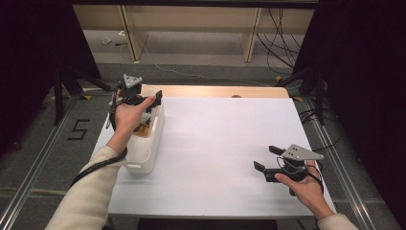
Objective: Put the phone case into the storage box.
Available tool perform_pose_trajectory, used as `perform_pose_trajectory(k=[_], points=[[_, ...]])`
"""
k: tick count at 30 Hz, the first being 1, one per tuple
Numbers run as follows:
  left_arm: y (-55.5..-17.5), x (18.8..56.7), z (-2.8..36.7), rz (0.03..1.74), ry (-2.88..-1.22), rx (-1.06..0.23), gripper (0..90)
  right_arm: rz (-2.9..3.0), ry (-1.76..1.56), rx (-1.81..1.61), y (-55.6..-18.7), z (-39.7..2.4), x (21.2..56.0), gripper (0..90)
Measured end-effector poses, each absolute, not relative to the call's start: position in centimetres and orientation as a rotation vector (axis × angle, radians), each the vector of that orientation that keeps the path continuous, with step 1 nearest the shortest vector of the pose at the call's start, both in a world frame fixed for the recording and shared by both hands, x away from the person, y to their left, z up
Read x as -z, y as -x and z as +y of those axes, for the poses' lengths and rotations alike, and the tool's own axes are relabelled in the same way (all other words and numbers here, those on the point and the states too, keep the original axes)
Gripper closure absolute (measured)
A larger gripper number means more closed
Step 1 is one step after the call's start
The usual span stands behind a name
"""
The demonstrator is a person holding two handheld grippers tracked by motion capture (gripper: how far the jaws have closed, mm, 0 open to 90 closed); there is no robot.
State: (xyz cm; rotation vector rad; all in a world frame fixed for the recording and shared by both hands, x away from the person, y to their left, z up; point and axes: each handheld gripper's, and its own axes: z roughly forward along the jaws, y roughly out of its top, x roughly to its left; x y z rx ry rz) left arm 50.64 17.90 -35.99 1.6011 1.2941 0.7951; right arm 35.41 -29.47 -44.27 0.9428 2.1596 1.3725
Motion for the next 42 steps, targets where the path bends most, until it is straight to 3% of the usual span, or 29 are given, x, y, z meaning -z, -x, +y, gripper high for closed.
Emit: perform_pose_trajectory(k=[42], points=[[-51.8, 36.8, 18.2, 1.310, -1.592, -0.809, 10.9, 2.151, -0.941, -1.375, -35.3, -29.6, 44.2, 15.3]])
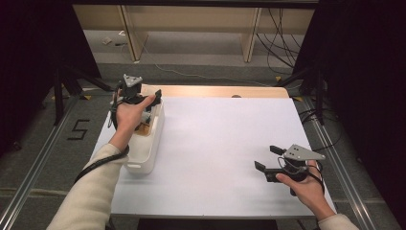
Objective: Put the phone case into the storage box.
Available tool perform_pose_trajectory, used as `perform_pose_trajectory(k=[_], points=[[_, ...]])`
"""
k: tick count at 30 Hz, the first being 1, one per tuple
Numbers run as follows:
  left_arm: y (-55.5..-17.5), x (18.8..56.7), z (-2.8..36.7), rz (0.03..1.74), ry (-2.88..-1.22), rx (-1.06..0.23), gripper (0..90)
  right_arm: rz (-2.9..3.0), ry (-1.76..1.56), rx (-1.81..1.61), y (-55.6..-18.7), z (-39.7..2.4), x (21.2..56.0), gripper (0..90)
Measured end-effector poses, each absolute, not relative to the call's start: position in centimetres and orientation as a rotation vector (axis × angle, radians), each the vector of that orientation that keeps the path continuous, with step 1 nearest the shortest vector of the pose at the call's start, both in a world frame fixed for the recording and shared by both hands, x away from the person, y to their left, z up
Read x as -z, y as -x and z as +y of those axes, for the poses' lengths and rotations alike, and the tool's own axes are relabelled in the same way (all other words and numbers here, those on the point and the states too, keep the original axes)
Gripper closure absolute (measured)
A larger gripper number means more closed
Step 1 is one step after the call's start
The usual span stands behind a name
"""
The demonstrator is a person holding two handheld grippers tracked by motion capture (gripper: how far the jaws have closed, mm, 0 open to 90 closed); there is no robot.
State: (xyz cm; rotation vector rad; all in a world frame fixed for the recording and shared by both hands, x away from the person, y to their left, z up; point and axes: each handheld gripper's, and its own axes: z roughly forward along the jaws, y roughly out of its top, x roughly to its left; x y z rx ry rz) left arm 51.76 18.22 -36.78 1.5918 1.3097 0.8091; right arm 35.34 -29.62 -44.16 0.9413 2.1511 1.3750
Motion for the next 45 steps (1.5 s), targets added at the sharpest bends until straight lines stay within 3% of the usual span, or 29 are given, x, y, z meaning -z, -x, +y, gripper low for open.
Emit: perform_pose_trajectory(k=[45], points=[[-52.8, 38.2, 18.1, 1.319, -1.595, -0.790, 10.8, 2.157, -0.936, -1.379, -35.3, -29.6, 44.1, 15.5]])
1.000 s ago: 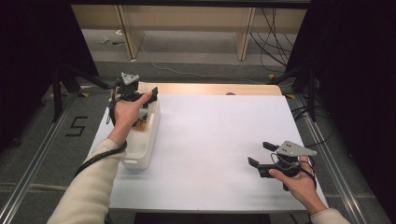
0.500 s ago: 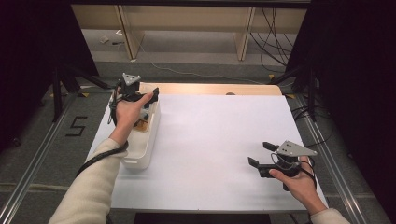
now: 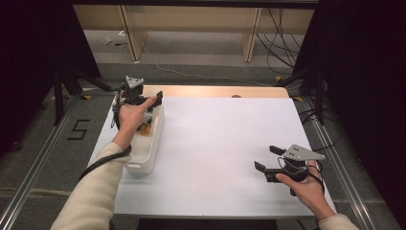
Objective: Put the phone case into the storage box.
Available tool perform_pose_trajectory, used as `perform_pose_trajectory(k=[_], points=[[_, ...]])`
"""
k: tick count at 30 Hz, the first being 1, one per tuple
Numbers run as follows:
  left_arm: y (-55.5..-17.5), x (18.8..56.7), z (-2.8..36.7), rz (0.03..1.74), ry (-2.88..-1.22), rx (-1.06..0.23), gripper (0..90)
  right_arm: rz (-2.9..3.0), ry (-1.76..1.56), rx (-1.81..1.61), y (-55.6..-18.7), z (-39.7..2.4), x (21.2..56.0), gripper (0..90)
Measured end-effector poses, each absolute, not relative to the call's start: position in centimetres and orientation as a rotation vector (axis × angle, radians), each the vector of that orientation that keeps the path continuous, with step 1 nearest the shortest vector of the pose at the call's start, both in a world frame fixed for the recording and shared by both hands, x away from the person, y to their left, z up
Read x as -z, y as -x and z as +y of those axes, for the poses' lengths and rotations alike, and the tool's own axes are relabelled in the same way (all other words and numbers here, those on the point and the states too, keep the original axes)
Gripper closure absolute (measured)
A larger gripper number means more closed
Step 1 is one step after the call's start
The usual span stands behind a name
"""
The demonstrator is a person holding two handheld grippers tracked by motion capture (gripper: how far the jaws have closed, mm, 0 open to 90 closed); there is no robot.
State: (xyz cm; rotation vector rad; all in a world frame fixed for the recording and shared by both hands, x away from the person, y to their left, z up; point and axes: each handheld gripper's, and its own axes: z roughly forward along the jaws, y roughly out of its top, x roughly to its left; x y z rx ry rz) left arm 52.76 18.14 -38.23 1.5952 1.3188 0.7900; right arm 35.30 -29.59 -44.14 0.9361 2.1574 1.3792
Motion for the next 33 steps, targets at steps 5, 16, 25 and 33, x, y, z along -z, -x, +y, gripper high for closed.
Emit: perform_pose_trajectory(k=[5, 16, 25, 33], points=[[-52.82, 38.31, 18.19, 1.319, -1.600, -0.792, 10.8, 2.157, -0.938, -1.379, -35.31, -29.59, 44.14, 15.5], [-53.01, 38.34, 18.05, 1.319, -1.602, -0.789, 10.7, 2.156, -0.937, -1.381, -35.31, -29.60, 44.14, 15.5], [-53.25, 38.39, 18.10, 1.321, -1.607, -0.788, 10.8, 2.155, -0.939, -1.382, -35.28, -29.60, 44.11, 15.4], [-53.55, 38.45, 18.09, 1.327, -1.608, -0.792, 10.8, 2.156, -0.940, -1.380, -35.27, -29.62, 44.10, 15.5]])
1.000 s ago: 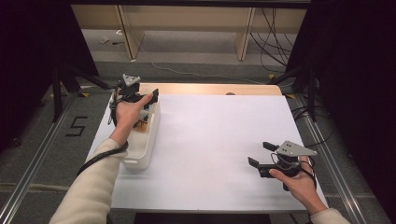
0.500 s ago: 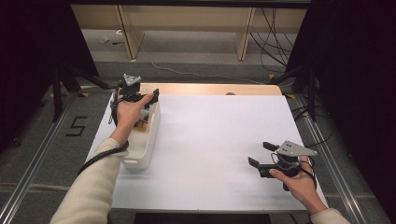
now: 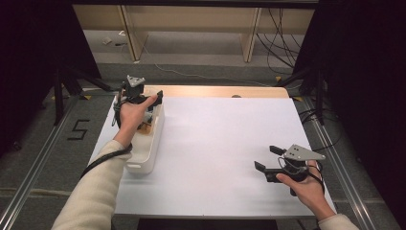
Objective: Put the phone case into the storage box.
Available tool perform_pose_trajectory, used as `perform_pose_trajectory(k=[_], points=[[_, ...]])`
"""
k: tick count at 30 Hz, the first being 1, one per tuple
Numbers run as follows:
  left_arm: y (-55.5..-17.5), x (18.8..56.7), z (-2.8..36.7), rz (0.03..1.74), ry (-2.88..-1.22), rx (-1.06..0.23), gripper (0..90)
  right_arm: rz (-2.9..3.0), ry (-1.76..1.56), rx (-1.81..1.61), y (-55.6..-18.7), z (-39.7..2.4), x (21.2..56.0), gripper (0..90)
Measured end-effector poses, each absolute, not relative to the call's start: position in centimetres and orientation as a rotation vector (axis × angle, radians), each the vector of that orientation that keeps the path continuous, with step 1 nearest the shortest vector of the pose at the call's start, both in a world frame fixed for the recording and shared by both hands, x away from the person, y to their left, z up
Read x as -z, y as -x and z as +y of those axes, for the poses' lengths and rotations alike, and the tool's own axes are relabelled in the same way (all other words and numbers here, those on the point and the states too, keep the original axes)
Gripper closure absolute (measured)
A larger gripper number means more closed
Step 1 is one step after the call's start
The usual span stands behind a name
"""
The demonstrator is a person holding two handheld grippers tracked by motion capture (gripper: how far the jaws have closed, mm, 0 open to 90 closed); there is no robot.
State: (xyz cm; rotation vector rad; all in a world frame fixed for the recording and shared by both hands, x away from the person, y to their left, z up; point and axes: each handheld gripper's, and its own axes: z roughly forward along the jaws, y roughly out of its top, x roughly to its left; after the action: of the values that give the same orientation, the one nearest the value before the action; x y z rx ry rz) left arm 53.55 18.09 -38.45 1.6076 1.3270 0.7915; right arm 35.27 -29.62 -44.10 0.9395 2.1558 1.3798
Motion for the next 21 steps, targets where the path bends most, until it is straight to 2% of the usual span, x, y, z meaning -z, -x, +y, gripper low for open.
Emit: perform_pose_trajectory(k=[21], points=[[-53.99, 38.38, 18.13, 1.331, -1.612, -0.797, 10.8, 2.155, -0.940, -1.384, -35.25, -29.62, 44.07, 15.5]])
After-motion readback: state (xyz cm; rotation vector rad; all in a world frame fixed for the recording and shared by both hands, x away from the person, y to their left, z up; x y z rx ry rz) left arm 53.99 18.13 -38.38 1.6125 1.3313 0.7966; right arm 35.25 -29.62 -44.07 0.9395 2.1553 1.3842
